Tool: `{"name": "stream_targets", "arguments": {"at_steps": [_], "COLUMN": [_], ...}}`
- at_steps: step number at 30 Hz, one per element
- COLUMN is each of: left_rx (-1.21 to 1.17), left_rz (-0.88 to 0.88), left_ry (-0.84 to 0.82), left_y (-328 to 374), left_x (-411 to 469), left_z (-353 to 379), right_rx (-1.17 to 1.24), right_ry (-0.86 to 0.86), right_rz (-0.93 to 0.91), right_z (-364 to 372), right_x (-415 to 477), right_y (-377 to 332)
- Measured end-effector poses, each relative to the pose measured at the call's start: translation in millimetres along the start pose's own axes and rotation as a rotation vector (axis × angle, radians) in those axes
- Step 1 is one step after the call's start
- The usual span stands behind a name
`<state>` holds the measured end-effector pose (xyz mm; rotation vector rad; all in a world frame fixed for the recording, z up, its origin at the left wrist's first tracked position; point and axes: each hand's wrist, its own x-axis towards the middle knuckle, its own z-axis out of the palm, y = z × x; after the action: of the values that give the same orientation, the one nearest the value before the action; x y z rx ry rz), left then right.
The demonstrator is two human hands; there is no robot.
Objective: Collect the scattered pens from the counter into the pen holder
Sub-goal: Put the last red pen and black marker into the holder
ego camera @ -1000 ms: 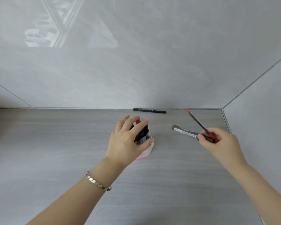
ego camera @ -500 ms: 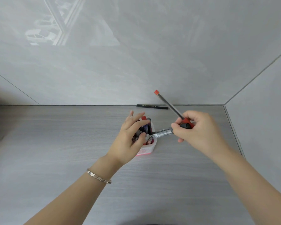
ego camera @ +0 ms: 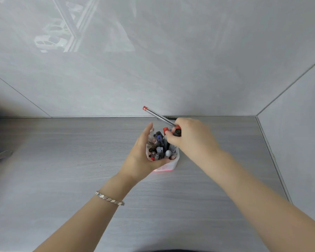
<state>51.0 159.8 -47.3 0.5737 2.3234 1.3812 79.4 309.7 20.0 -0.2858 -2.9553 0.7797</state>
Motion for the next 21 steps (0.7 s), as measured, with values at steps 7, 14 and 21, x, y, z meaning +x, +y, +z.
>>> {"name": "stream_targets", "arguments": {"at_steps": [7, 14, 21], "left_rx": [-0.075, -0.124, 0.016], "left_rz": [-0.002, 0.050, 0.043], "left_ry": [-0.002, 0.012, -0.027], "left_y": [-1.3, 6.7, 9.5], "left_x": [1.5, 2.1, 6.2], "left_z": [0.0, 8.4, 2.3], "right_rx": [0.363, 0.715, 0.546], "right_ry": [0.037, -0.003, -0.115], "right_rz": [0.065, 0.296, 0.296], "right_z": [27.1, 34.1, 5.1], "right_x": [-19.3, -17.8, -30.3], "right_y": [22.4, 30.1, 46.6]}}
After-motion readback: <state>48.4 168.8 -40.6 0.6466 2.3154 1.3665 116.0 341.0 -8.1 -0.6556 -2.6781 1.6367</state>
